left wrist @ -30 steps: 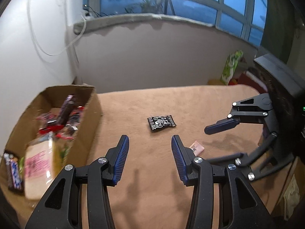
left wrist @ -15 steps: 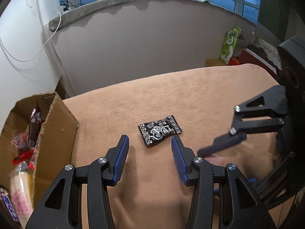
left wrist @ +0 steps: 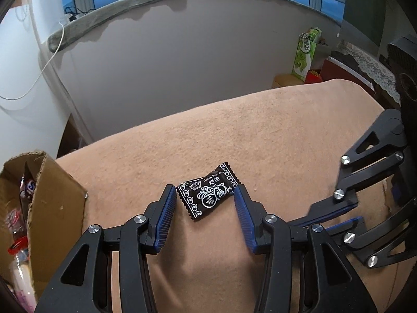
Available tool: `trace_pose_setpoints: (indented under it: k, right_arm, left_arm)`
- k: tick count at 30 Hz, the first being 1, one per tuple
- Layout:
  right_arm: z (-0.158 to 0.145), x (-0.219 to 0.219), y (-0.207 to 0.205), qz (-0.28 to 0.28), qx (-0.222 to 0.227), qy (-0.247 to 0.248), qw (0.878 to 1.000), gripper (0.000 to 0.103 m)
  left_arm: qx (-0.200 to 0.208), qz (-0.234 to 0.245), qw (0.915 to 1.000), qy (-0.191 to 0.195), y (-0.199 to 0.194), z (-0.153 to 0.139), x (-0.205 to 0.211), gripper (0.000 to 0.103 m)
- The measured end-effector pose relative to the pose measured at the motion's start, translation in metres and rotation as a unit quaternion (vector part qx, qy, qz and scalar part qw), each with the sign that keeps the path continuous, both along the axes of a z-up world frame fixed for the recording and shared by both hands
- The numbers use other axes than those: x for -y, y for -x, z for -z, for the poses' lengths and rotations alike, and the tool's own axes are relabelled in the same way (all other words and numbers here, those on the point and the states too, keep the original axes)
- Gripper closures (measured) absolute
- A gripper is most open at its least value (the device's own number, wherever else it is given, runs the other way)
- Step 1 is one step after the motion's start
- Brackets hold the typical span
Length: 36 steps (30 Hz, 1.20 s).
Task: Organize snacks
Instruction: 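Grasp the black candy wrapper with the left gripper while the right grasps the pink wrapper, then carry the black and pink wrappers into the box and open both grippers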
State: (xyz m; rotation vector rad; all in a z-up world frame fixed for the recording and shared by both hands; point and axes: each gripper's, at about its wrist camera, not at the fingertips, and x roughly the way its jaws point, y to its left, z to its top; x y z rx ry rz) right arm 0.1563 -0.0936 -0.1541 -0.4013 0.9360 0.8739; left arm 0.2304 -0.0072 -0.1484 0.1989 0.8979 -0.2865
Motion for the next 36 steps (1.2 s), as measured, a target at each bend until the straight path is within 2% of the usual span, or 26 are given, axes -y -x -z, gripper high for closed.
trace_pose_setpoints:
  k: [4, 6, 10, 13, 16, 17, 21, 32, 34, 35, 36]
  right_arm:
    - [-0.001, 0.012, 0.000, 0.021, 0.001, 0.006, 1.000, 0.097]
    - [0.000, 0.020, 0.000, 0.031, 0.002, 0.007, 0.999, 0.097]
    - [0.000, 0.032, -0.001, 0.052, -0.001, 0.006, 0.999, 0.097]
    - [0.001, 0.037, -0.001, 0.059, 0.001, 0.007, 0.998, 0.097]
    - [0.001, 0.040, -0.002, 0.066, 0.000, 0.002, 0.998, 0.097]
    - [0.001, 0.041, -0.002, 0.068, 0.000, 0.001, 0.998, 0.098]
    - [0.002, 0.038, -0.005, 0.069, -0.001, -0.006, 0.998, 0.098]
    - [0.003, 0.022, -0.009, 0.049, -0.003, -0.003, 0.999, 0.097]
    - [0.003, 0.018, -0.010, 0.051, 0.001, 0.002, 0.999, 0.093]
    - [0.002, 0.016, -0.010, 0.050, 0.003, 0.003, 0.999, 0.079]
    - [0.001, 0.014, -0.010, 0.046, 0.007, 0.004, 0.999, 0.056]
  left_arm:
    - [0.005, -0.004, 1.0000, 0.001, -0.002, -0.003, 0.003, 0.056]
    - [0.002, -0.006, 0.9999, 0.011, -0.004, -0.003, 0.007, 0.047]
    - [-0.002, -0.007, 0.9999, -0.007, -0.012, 0.004, 0.017, 0.045]
    - [-0.007, -0.022, 0.9997, 0.005, -0.018, 0.004, 0.013, 0.042]
    - [-0.001, -0.017, 0.9998, 0.006, -0.015, 0.004, 0.016, 0.051]
    - [0.001, -0.011, 0.9999, 0.005, -0.013, 0.003, 0.017, 0.061]
    - [0.005, 0.007, 1.0000, -0.005, -0.006, 0.003, 0.026, 0.081]
    - [0.007, 0.006, 0.9999, 0.011, -0.001, 0.004, 0.022, 0.083]
    - [0.007, 0.004, 0.9998, 0.016, -0.002, 0.004, 0.020, 0.084]
    - [0.006, 0.001, 0.9998, 0.021, -0.002, 0.004, 0.018, 0.085]
    - [0.005, -0.002, 0.9997, 0.024, -0.003, 0.003, 0.015, 0.085]
